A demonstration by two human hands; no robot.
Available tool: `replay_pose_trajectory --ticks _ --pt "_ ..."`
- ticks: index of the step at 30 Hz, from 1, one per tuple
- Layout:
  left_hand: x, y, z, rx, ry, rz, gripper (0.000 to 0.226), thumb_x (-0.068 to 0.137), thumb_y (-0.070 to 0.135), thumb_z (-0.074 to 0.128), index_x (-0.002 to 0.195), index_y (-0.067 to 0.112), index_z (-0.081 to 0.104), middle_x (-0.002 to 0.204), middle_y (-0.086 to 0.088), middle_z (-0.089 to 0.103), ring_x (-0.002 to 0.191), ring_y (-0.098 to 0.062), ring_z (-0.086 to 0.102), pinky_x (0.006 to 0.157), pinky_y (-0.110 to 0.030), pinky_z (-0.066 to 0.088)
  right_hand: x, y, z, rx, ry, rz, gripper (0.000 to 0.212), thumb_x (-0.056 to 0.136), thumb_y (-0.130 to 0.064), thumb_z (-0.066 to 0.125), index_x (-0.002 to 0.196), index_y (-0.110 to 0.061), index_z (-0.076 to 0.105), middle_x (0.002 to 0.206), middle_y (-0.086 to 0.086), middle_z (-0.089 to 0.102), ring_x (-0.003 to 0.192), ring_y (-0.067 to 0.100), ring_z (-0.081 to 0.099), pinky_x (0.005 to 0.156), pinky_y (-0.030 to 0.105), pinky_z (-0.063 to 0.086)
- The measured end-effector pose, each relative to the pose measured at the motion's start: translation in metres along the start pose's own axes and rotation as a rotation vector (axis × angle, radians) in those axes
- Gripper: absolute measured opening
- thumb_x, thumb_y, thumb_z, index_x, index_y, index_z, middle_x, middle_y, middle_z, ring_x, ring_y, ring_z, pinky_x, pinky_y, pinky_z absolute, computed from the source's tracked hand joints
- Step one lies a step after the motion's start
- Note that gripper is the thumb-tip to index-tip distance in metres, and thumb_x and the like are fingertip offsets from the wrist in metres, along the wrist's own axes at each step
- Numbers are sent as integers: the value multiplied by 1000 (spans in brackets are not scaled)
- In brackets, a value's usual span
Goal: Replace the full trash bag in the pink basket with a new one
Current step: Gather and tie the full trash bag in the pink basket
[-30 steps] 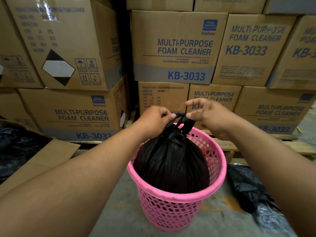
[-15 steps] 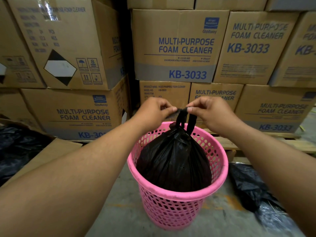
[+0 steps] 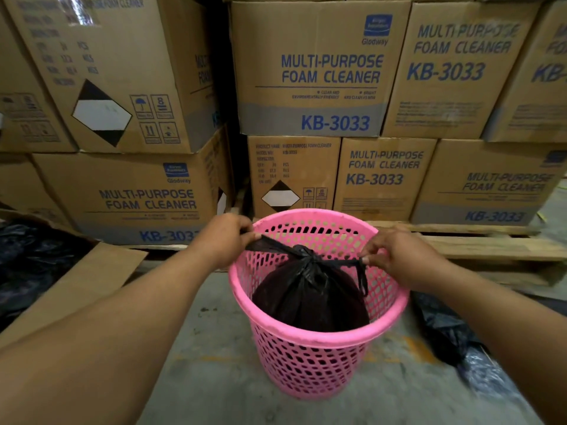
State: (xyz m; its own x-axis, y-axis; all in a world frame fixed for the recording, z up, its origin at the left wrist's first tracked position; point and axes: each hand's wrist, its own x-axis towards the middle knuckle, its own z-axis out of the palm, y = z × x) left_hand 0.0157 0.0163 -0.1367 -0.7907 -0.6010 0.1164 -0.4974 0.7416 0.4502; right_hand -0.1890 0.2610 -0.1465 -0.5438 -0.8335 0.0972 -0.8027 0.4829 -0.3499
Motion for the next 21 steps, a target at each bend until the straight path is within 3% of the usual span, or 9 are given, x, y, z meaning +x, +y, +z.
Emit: replay_pose_trajectory --ticks 3,7,9,11,13,15,18,19,21 --pt "11 24 -20 -209 26 23 14 94 25 66 81 20 66 70 -2 70 56 -15 68 54 -25 47 12 -13 -15 173 82 64 9 90 -23 66 83 -17 68 73 5 73 66 26 66 66 37 53" --pt "19 66 -41 -464 25 63 8 93 13 68 94 5 66 79 -11 72 54 -13 69 45 -19 48 34 -50 -26 755 55 145 14 98 -11 53 84 -12 54 69 15 69 55 21 66 52 33 52" --pt "22 82 -46 -511 29 102 7 92 11 68 94 5 66 83 -14 72 61 -18 70 56 -28 57 43 -68 -28 934 75 154 15 98 -6 52 84 -10 53 72 14 65 57 17 68 53 24 56" --pt "23 91 -48 -510 28 155 7 92 12 69 94 7 66 82 -12 72 66 -19 72 68 -38 59 51 -78 -27 1006 43 111 12 95 2 54 91 -8 59 83 16 67 65 17 69 63 21 58" --pt "26 95 -48 -495 33 188 8 91 13 70 94 6 67 76 -6 72 62 -14 72 70 -39 59 54 -82 -27 996 -52 33 28 88 12 55 109 -4 64 97 15 69 83 18 69 78 22 57" --pt "27 96 -48 -495 40 207 7 90 13 71 92 7 68 72 -4 71 59 -11 71 67 -37 59 52 -83 -28 821 -97 -59 40 82 10 64 117 -8 67 98 6 73 87 10 67 82 19 52" --pt "29 95 -48 -522 37 211 6 89 11 73 90 8 68 72 -4 71 58 -11 70 59 -29 55 53 -85 -31 475 -8 -66 33 78 -7 78 104 -25 72 79 -7 72 59 3 56 61 19 45" --pt "30 95 -49 -520 36 209 7 89 11 73 91 7 69 73 -4 71 58 -11 70 58 -26 54 55 -86 -31 438 27 -54 27 79 -10 78 100 -27 73 74 -6 71 54 7 52 55 22 44" --pt "32 96 -51 -500 50 212 9 88 12 73 93 6 71 76 -4 71 60 -10 68 57 -23 53 63 -85 -31 524 60 -26 17 85 -10 71 99 -19 74 74 6 72 56 11 56 57 27 49"
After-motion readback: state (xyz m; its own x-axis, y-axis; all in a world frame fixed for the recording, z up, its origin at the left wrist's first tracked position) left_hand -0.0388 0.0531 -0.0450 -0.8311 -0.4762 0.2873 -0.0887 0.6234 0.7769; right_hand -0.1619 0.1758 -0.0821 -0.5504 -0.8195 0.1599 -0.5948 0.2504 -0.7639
